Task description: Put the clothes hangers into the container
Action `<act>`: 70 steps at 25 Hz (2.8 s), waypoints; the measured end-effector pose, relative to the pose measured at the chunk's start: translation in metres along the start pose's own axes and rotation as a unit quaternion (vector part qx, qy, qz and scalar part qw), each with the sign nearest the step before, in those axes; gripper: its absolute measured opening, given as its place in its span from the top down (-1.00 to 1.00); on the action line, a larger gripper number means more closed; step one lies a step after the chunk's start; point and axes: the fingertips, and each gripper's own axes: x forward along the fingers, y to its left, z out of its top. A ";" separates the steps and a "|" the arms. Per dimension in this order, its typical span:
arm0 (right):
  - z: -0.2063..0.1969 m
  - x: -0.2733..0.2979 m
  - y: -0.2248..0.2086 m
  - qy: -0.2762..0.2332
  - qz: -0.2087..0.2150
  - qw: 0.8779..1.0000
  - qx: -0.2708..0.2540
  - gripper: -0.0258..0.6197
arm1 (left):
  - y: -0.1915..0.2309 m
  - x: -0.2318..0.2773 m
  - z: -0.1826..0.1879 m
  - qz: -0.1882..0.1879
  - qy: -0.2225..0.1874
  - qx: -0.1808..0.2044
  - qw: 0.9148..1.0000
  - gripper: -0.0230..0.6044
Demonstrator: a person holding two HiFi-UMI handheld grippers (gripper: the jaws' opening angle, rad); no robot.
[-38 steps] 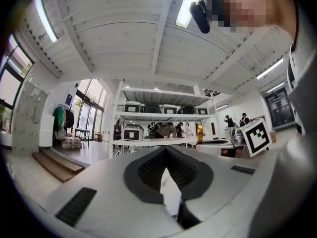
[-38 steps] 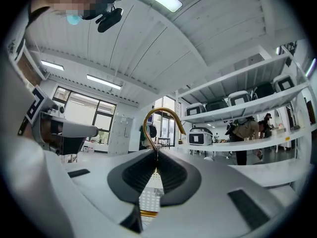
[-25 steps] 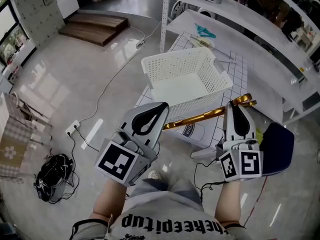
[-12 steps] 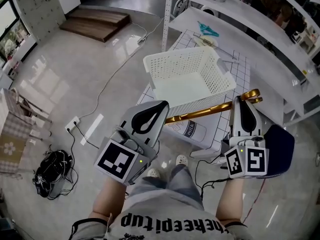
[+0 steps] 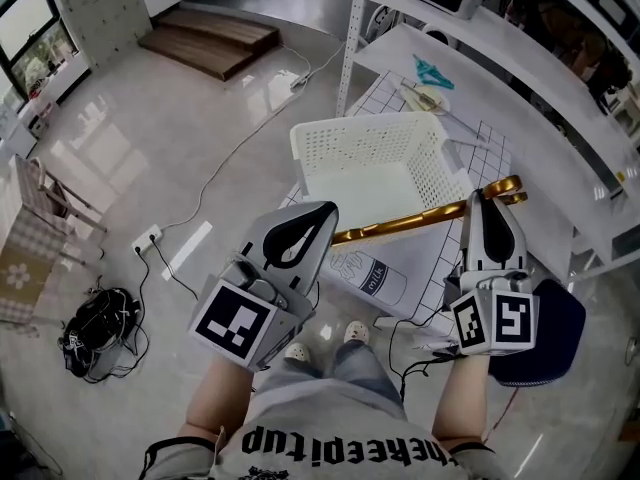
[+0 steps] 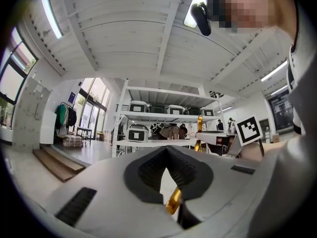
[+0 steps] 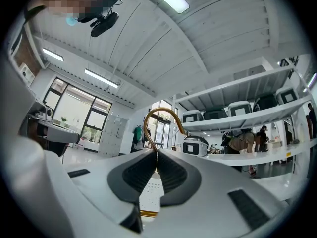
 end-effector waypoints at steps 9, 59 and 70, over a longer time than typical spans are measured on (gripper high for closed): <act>-0.002 0.044 -0.007 -0.008 0.047 0.999 -0.011 0.79 | 0.017 0.017 0.002 0.052 -0.006 -0.004 0.999 0.88; -0.097 0.156 0.064 0.042 0.274 0.959 -0.061 0.78 | 0.055 0.014 -0.022 0.269 0.018 0.004 0.963 0.88; -0.116 0.160 0.077 0.087 0.308 0.947 -0.038 0.74 | 0.061 0.015 -0.025 0.270 0.019 -0.002 0.963 0.88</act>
